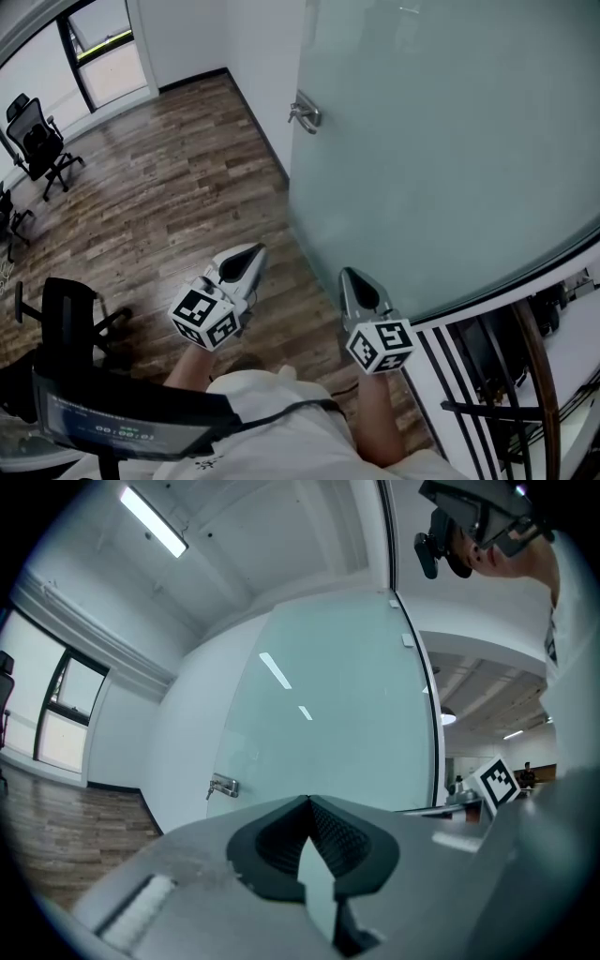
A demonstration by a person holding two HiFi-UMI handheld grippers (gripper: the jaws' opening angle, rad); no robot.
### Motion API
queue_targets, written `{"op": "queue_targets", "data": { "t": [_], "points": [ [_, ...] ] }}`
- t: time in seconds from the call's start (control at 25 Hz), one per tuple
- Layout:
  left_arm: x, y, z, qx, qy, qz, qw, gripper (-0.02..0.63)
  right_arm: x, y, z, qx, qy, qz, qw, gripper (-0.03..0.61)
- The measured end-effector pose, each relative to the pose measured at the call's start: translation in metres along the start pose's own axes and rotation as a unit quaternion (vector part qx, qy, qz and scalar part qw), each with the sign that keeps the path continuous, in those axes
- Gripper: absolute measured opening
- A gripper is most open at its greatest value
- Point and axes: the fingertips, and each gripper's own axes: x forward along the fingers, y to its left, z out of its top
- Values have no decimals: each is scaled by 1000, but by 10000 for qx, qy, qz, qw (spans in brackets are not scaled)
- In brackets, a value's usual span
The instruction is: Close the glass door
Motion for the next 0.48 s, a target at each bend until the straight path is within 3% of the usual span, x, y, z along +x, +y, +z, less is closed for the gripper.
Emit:
{"op": "queue_targets", "data": {
  "t": [0.48],
  "points": [
    [20, -17, -3, 81, 75, -104, 9999, 0, -9, -27, 8, 51, -95, -106, 9999, 9]
  ]
}}
